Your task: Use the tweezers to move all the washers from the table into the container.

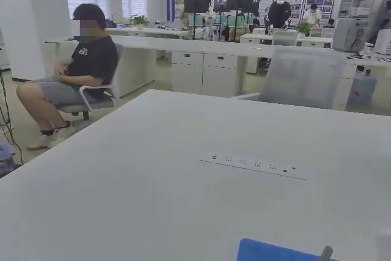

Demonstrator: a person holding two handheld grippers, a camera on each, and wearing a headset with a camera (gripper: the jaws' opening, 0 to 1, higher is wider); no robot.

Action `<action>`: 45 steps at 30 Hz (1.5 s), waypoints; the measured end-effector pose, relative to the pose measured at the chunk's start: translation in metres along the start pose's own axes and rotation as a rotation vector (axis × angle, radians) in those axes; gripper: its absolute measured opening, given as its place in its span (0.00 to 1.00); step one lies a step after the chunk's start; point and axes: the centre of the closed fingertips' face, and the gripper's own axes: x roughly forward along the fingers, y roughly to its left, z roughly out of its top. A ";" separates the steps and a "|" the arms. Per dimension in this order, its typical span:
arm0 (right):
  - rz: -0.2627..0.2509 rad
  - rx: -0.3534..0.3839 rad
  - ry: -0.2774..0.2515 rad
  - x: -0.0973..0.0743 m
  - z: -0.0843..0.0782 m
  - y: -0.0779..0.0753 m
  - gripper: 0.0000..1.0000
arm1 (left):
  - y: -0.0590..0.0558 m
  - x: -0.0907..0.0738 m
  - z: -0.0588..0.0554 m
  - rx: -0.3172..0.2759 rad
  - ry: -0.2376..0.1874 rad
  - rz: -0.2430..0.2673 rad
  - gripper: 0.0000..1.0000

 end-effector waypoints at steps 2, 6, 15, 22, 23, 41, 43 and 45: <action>0.003 -0.010 0.001 0.000 0.000 0.002 0.04 | 0.000 0.000 0.000 0.001 0.000 0.002 0.95; 0.023 -0.075 0.012 0.001 0.000 0.005 0.04 | 0.000 0.000 0.000 0.002 0.002 -0.001 0.95; 0.019 -0.178 0.015 -0.004 0.003 0.012 0.04 | 0.000 -0.001 0.000 0.004 0.004 0.000 0.94; 0.015 -0.194 -0.026 -0.016 0.015 0.016 0.04 | 0.000 -0.001 0.000 0.003 0.004 -0.002 0.94; 0.015 -0.197 -0.031 -0.018 0.016 0.017 0.04 | -0.001 -0.001 0.001 0.003 0.003 -0.002 0.94; 0.075 -0.236 -0.147 -0.057 0.040 0.059 0.04 | -0.002 -0.001 0.000 0.008 0.005 -0.008 0.94; 0.087 -0.235 -0.151 -0.060 0.040 0.063 0.04 | -0.003 -0.001 0.001 0.009 0.002 -0.008 0.94; 0.098 -0.235 -0.153 -0.063 0.039 0.067 0.04 | -0.003 -0.001 0.001 0.007 0.003 -0.009 0.94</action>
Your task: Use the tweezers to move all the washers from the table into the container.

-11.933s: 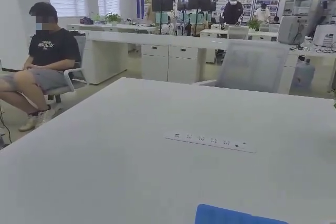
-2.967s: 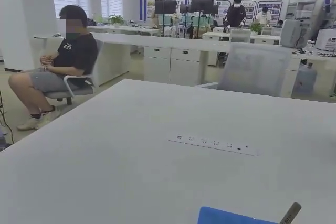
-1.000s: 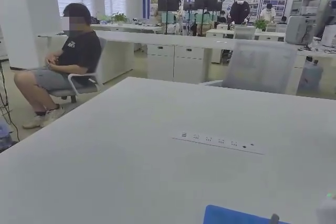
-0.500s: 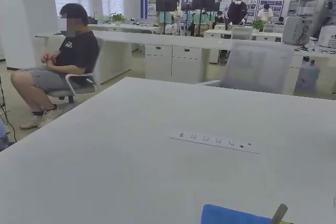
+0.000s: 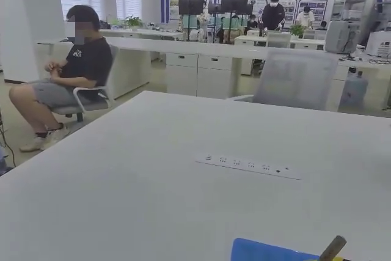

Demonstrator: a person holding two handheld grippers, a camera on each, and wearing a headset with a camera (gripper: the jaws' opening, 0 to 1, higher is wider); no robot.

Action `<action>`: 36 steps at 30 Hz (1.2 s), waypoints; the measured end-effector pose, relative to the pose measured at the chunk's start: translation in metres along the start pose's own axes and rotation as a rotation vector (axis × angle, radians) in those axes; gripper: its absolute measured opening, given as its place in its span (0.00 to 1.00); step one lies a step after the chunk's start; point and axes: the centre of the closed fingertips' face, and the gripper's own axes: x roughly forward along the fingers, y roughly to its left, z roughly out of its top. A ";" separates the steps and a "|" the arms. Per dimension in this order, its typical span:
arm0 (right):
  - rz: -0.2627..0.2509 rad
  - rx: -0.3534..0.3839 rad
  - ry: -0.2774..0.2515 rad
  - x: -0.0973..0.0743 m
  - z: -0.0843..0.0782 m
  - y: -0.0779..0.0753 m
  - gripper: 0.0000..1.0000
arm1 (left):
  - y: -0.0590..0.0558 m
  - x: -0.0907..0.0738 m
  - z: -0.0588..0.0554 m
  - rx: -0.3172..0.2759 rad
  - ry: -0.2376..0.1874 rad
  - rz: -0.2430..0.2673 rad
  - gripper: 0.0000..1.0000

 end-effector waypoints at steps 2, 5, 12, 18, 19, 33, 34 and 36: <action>0.012 0.003 0.001 -0.002 -0.001 0.004 0.04 | 0.000 0.000 0.000 0.002 0.001 0.001 0.94; 0.041 0.020 0.010 -0.002 -0.007 0.012 0.04 | 0.000 0.000 0.000 0.001 0.000 0.000 0.94; 0.126 0.059 0.074 0.004 -0.031 0.031 0.04 | -0.001 0.001 -0.002 0.005 0.009 -0.007 0.94; 0.187 0.072 0.142 0.012 -0.055 0.041 0.04 | -0.002 0.002 -0.003 0.005 0.015 -0.011 0.94; 0.203 0.077 0.157 0.013 -0.060 0.043 0.04 | -0.002 0.001 -0.003 0.005 0.016 -0.010 0.94; 0.259 0.046 0.232 0.023 -0.084 0.045 0.04 | -0.003 0.002 -0.004 0.001 0.023 -0.012 0.94; 0.262 0.043 0.234 0.023 -0.084 0.046 0.04 | -0.003 0.002 -0.005 0.002 0.025 -0.012 0.94; 0.270 0.028 0.240 0.024 -0.085 0.048 0.04 | -0.003 0.002 -0.005 0.000 0.026 -0.012 0.94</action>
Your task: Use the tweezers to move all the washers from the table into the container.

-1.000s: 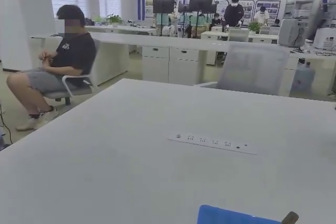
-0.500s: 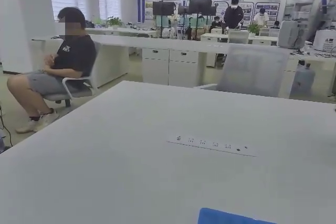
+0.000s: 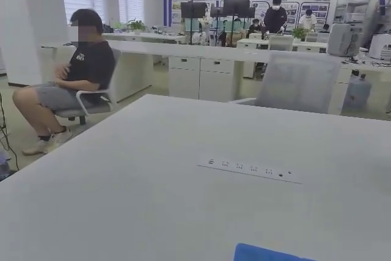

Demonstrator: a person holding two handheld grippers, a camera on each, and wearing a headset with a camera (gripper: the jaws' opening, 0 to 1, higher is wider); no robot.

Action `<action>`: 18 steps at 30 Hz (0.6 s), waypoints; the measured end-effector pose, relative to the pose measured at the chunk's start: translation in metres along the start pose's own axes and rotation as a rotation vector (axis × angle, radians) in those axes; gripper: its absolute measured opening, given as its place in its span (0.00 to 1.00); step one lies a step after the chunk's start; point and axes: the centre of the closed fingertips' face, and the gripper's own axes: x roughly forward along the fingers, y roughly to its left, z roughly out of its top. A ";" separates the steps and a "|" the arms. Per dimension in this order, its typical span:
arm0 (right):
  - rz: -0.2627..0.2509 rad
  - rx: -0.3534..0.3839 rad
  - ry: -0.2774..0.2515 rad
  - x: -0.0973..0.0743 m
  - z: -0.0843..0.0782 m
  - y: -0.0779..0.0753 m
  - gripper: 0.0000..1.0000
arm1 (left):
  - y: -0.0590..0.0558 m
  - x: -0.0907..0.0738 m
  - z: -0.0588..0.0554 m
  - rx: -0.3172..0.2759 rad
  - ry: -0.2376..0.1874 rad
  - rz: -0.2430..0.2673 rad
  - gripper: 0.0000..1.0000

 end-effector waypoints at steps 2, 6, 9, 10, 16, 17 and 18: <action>0.000 -0.016 0.005 0.001 -0.001 0.001 0.04 | 0.000 0.000 0.000 -0.001 -0.002 0.001 0.94; 0.010 -0.048 0.020 0.003 -0.003 0.005 0.04 | 0.000 0.000 0.000 0.001 0.001 0.000 0.94; 0.014 -0.114 0.041 0.003 -0.005 0.007 0.04 | 0.000 0.000 0.000 -0.001 -0.001 0.001 0.94; 0.020 -0.143 0.048 0.003 -0.005 0.008 0.04 | 0.000 -0.001 0.001 -0.001 -0.001 0.002 0.94; 0.042 -0.319 0.086 0.004 -0.009 0.021 0.04 | 0.000 -0.001 0.000 0.001 -0.001 0.000 0.94; 0.041 -0.330 0.086 0.004 -0.010 0.022 0.04 | 0.000 -0.001 0.000 0.001 -0.001 0.001 0.94; 0.040 -0.336 0.083 0.005 -0.010 0.024 0.04 | 0.001 -0.001 0.000 0.001 -0.002 0.002 0.94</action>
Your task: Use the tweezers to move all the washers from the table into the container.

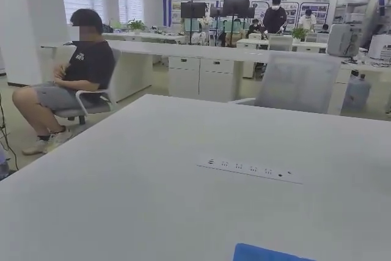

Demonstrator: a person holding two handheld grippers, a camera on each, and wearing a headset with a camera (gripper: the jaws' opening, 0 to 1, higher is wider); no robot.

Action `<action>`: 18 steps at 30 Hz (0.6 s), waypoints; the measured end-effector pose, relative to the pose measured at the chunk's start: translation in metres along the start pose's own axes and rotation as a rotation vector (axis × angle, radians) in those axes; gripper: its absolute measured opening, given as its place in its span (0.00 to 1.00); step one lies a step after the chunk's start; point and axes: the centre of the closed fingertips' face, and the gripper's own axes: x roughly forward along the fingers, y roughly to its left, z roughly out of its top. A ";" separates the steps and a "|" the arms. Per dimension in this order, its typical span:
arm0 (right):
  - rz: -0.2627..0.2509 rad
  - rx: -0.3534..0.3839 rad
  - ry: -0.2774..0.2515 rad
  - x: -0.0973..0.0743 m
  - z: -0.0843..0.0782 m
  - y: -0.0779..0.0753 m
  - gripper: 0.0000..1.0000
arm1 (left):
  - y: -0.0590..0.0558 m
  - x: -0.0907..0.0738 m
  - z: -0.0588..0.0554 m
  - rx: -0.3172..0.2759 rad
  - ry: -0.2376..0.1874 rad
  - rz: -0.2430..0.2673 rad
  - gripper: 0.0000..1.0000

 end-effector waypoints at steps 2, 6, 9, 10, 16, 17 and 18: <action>-0.011 -0.022 0.000 0.000 0.000 0.000 0.04 | 0.000 0.000 0.000 -0.001 -0.002 0.000 0.94; -0.054 -0.047 -0.006 0.002 0.001 0.000 0.03 | 0.000 0.000 0.000 -0.001 -0.004 0.001 0.94; -0.096 -0.057 -0.008 0.003 0.000 0.002 0.03 | 0.000 0.000 0.001 -0.001 -0.004 0.001 0.94; -0.111 -0.058 -0.006 0.003 0.000 0.002 0.03 | 0.000 0.000 0.001 0.000 -0.005 0.001 0.94; -0.234 -0.007 -0.006 -0.002 -0.001 -0.002 0.02 | 0.001 0.000 0.002 -0.003 -0.011 0.002 0.94; -0.257 -0.004 -0.017 -0.005 0.002 -0.005 0.02 | 0.000 0.000 0.002 -0.003 -0.011 0.001 0.94; -0.275 0.009 -0.036 -0.009 0.006 -0.006 0.02 | 0.000 0.000 0.002 0.000 -0.010 0.000 0.94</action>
